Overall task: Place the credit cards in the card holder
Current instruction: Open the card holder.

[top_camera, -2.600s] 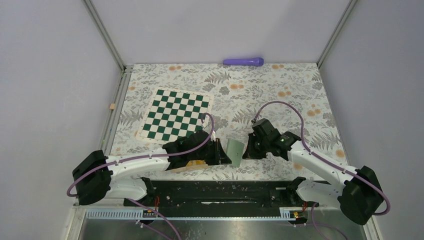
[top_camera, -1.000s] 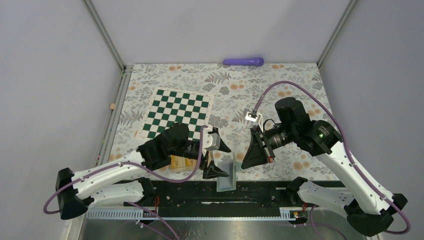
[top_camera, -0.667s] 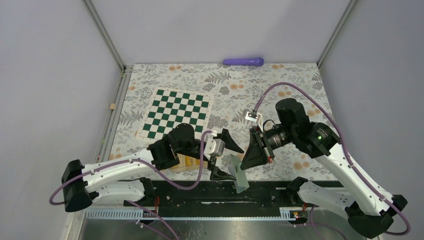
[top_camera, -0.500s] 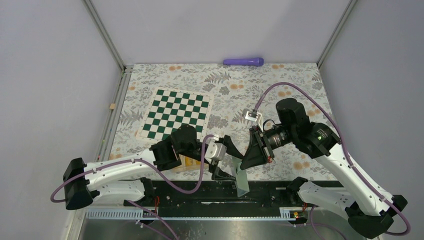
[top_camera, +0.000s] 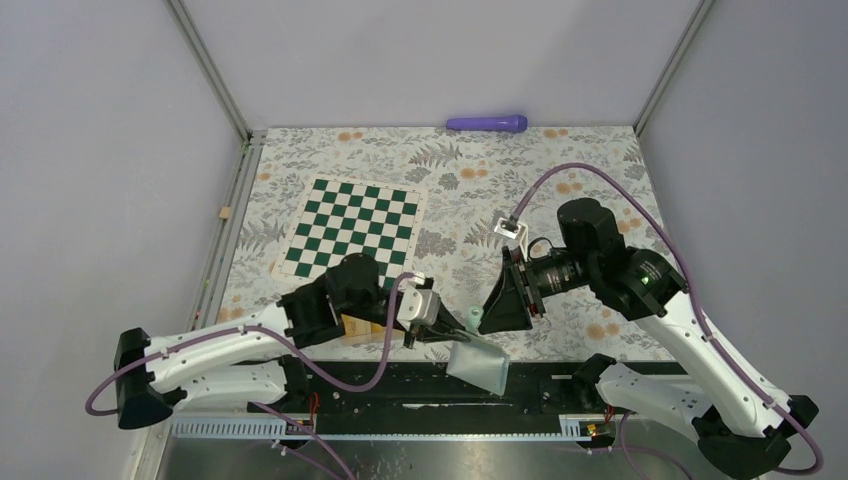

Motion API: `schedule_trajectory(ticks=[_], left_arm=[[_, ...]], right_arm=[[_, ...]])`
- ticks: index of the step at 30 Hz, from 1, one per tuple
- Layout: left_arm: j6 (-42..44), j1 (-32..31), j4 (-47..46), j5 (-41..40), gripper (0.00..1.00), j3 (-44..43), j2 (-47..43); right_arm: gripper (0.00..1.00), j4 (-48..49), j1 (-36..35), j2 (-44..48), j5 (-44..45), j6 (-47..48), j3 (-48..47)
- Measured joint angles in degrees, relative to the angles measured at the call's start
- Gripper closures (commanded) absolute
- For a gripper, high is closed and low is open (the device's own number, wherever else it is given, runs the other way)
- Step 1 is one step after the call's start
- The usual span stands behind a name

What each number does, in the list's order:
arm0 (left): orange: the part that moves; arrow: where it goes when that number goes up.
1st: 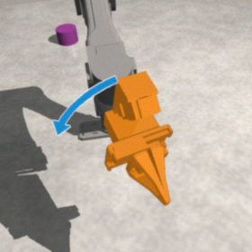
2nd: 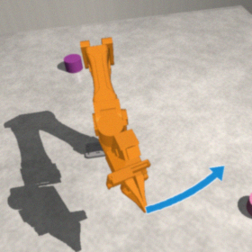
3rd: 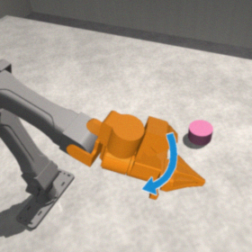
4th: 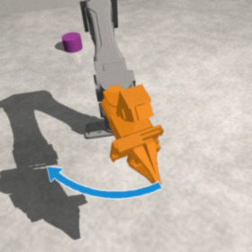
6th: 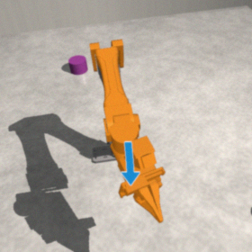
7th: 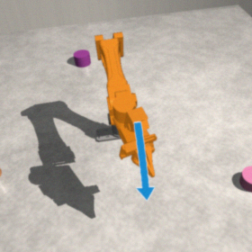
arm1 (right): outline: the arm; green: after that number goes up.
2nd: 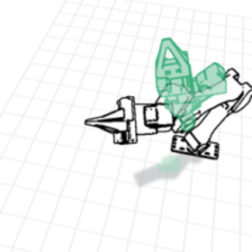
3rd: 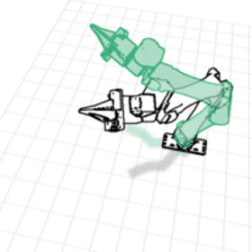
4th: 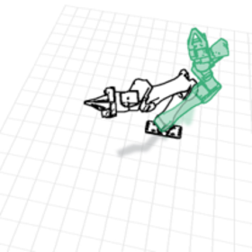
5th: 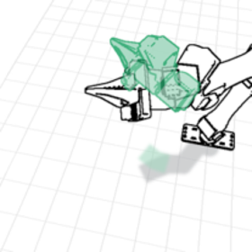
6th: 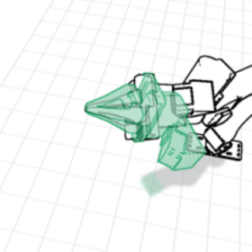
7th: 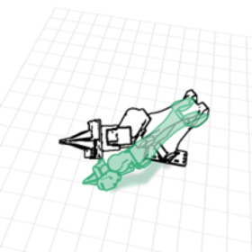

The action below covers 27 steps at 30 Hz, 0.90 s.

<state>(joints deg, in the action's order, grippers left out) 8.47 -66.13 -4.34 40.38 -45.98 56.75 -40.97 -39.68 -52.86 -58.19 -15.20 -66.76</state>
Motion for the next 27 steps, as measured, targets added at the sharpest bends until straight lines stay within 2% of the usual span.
schedule_trajectory(ticks=[2,4,10,17,23,25,27], left_arm=[[-0.92,0.0,0.96,-2.67,1.0,0.07,-1.92],[-2.64,0.02,1.75,-5.35,1.0,0.07,-3.76],[-8.7,0.24,6.6,-9.6,1.0,-0.13,-5.27],[-13.18,0.46,12.11,-11.3,1.0,-2.6,-3.65],[-16.59,0.92,12.68,-11.19,1.0,-4.26,-2.19],[-17.73,0.9,11.98,-11.08,1.0,-4.28,-2.14],[-18.73,0.9,11.17,-11.04,1.0,-4.31,-2.14]], right_arm=[[0.23,-0.72,0.0,0.37,3.32,0.48,0.0],[0.15,-1.38,0.0,1.14,6.8,1.29,0.02],[0.07,-3.06,0.0,4.33,10.78,3.32,0.55],[0.06,-2.29,0.0,4.44,10.56,3.02,3.34],[0.1,-2.05,-0.04,4.04,12.09,2.93,3.54],[0.17,-1.99,-0.5,3.61,13.27,2.91,4.11],[0.29,-1.75,-1.27,3.08,14.16,2.67,5.11]])
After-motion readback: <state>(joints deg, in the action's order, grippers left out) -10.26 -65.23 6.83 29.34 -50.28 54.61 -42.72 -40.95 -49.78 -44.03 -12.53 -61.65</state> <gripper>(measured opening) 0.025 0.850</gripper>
